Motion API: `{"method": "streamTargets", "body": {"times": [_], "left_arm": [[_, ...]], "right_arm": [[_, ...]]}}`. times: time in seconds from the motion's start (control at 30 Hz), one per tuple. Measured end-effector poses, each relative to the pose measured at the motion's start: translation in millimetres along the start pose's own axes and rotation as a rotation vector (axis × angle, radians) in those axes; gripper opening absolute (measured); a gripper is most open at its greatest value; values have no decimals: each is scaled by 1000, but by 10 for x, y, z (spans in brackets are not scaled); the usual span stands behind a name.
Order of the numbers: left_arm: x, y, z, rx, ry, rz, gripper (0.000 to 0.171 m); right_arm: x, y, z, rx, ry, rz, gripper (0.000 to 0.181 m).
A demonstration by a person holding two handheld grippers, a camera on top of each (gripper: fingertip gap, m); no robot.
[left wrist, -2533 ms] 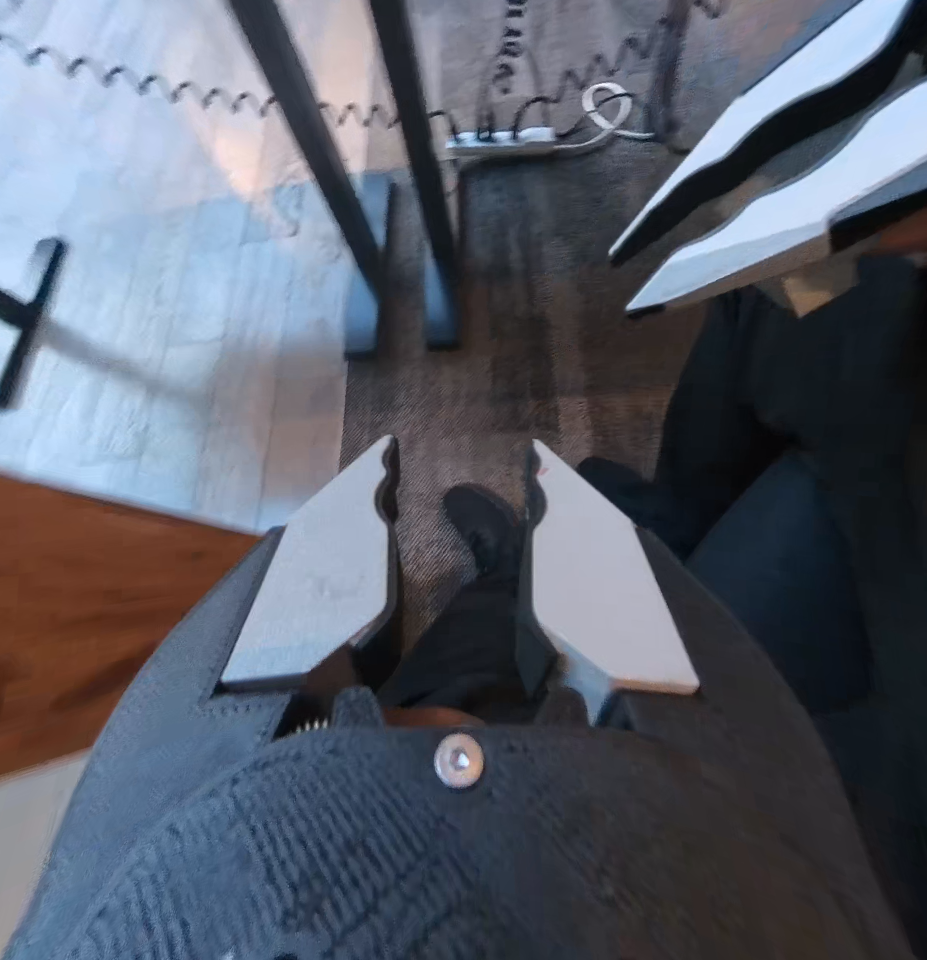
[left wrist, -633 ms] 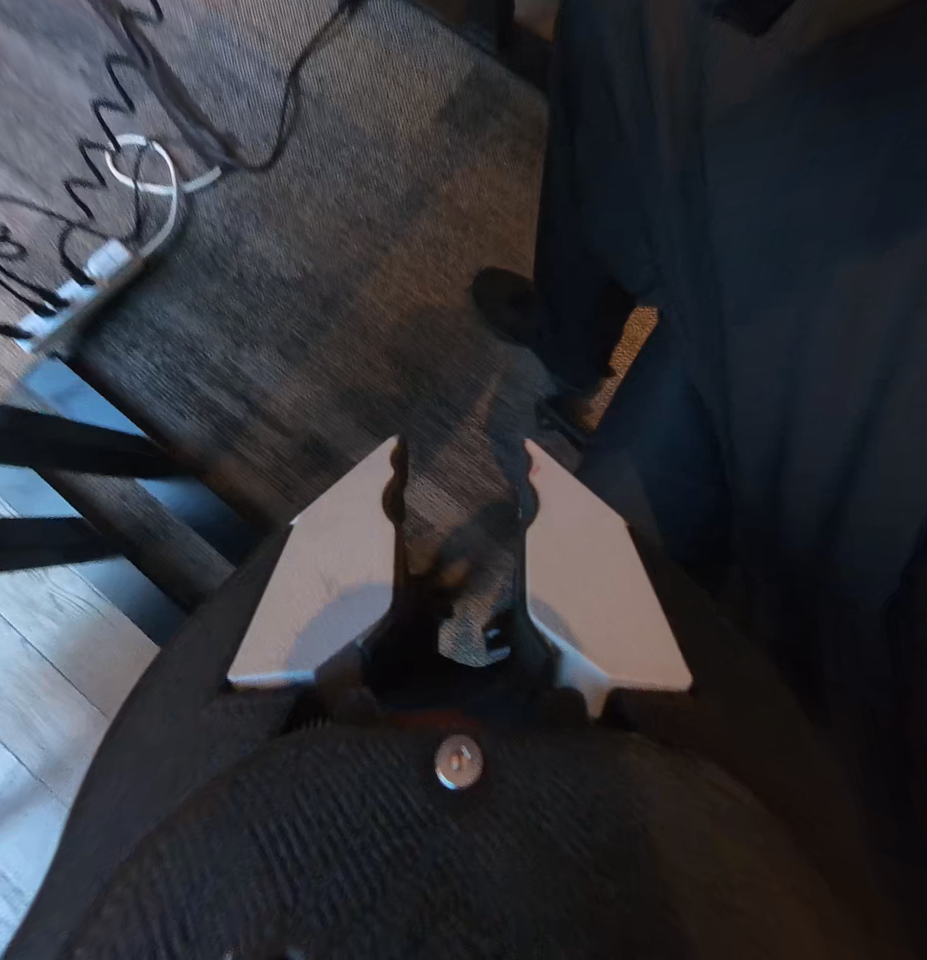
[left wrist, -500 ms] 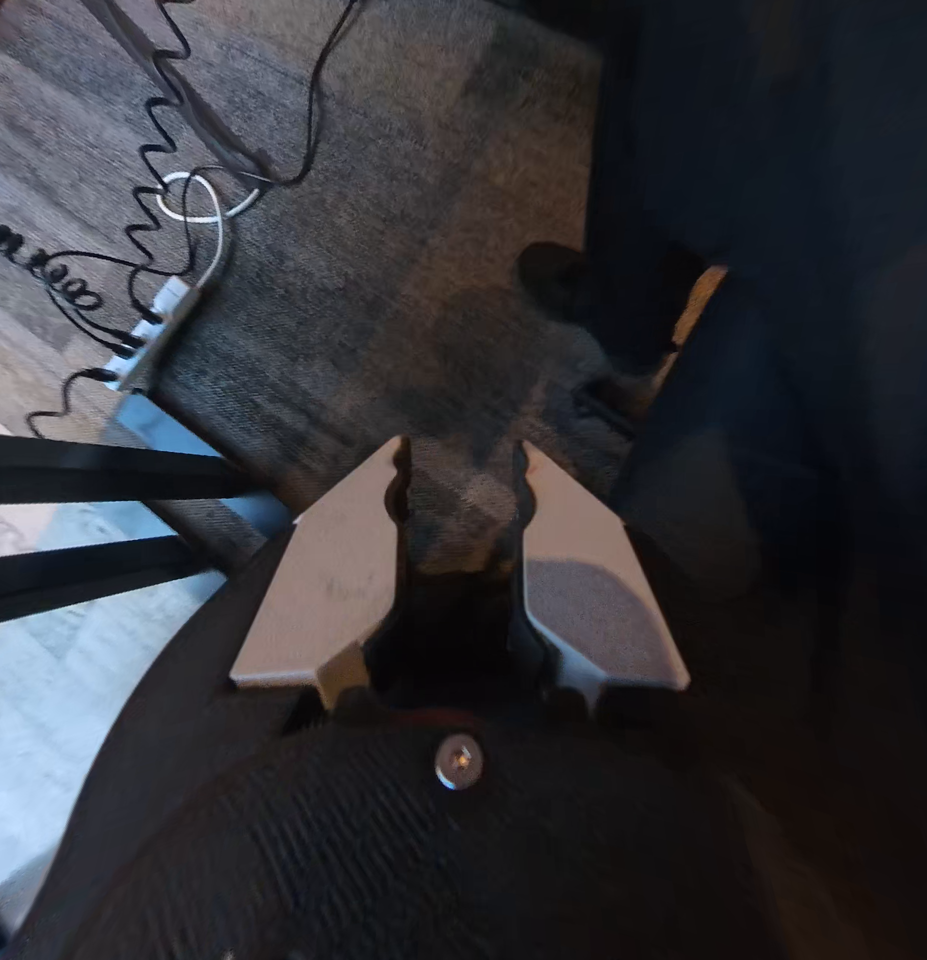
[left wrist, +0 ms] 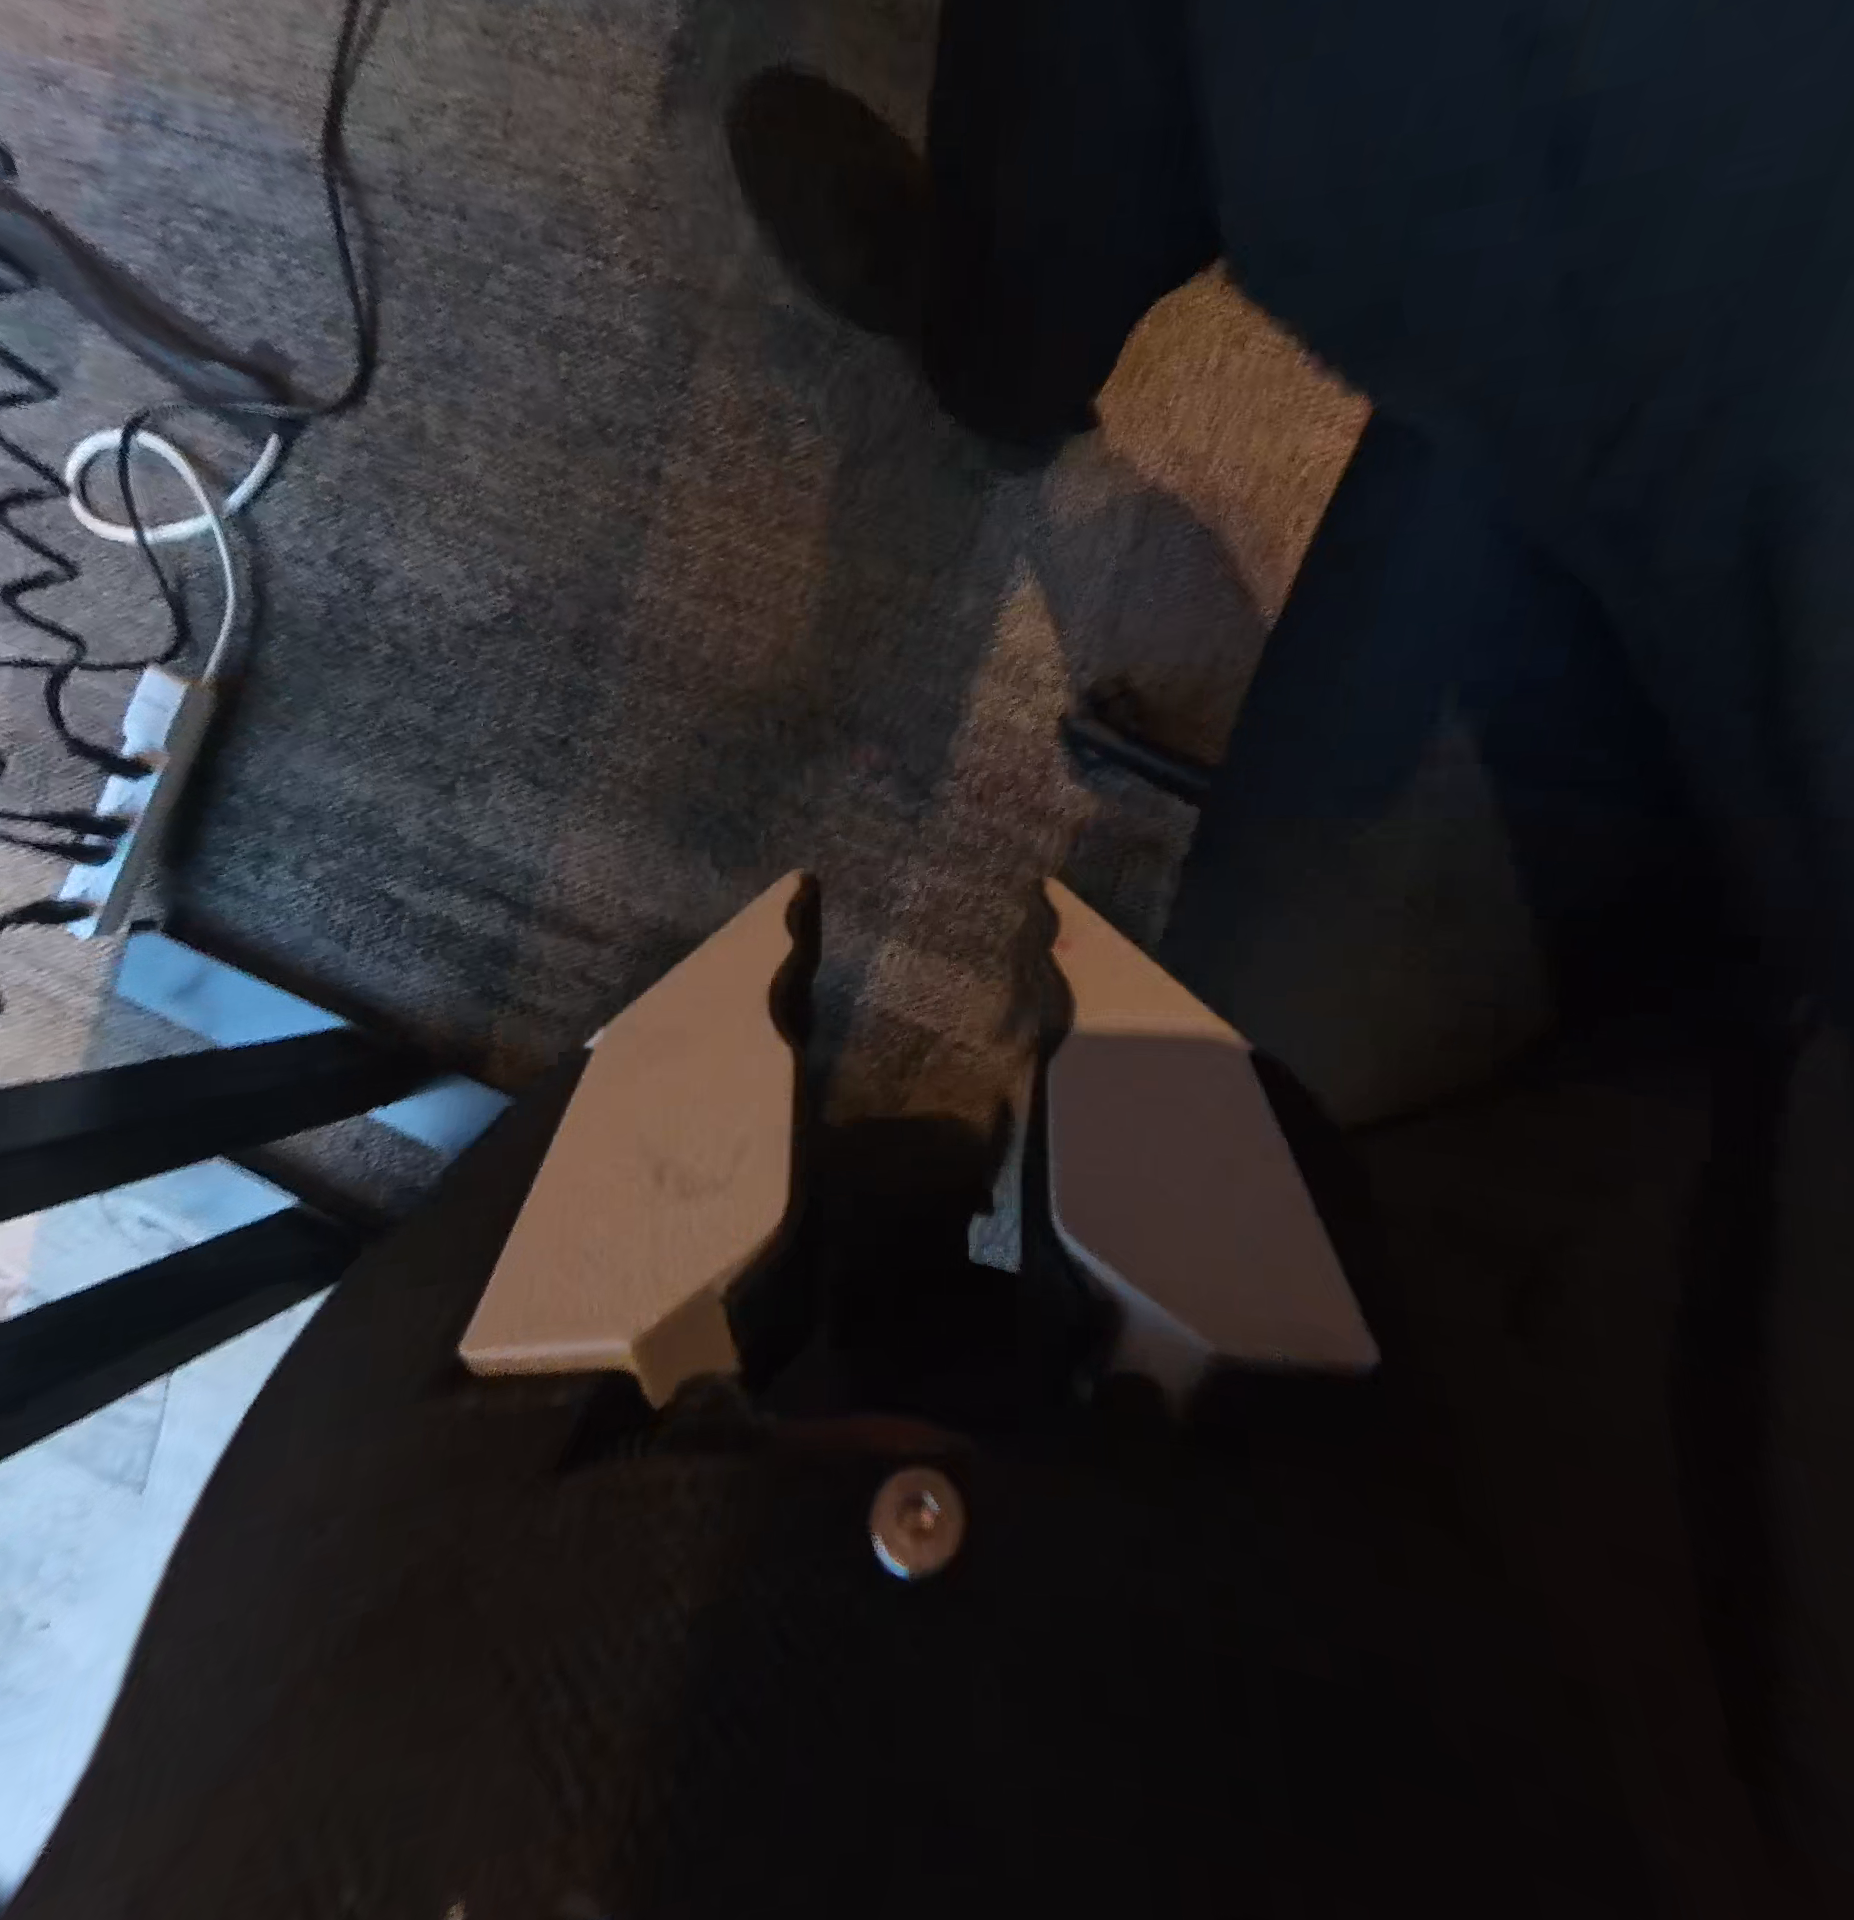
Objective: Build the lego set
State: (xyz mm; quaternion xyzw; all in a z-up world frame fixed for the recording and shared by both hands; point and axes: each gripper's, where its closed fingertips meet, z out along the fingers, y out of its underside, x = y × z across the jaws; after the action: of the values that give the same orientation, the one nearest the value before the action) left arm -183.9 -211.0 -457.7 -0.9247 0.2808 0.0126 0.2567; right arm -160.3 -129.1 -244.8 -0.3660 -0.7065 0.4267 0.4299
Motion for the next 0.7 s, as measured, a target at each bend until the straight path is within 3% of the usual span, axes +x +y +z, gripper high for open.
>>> {"method": "streamTargets", "body": {"times": [0.1,0.2,0.27,0.4,0.57,0.7], "left_arm": [[-129,-501,-301,188,0,-52,38],[-625,-1183,-851,398,-98,-89,33],[-1048,-1423,-1041,410,-133,-143,38],[-1647,-1273,-932,145,-74,-351,50],[-1784,-1262,-887,108,-81,-356,55],[-1830,-1356,-780,80,-129,-282,56]], "right_arm": [[451,56,-251,36,49,26,15],[1003,44,-429,86,147,56,14],[1343,18,-529,123,217,79,11],[1741,284,-573,57,244,145,12],[1802,536,-587,-86,188,78,13],[1824,540,-524,-160,150,-18,15]]}}
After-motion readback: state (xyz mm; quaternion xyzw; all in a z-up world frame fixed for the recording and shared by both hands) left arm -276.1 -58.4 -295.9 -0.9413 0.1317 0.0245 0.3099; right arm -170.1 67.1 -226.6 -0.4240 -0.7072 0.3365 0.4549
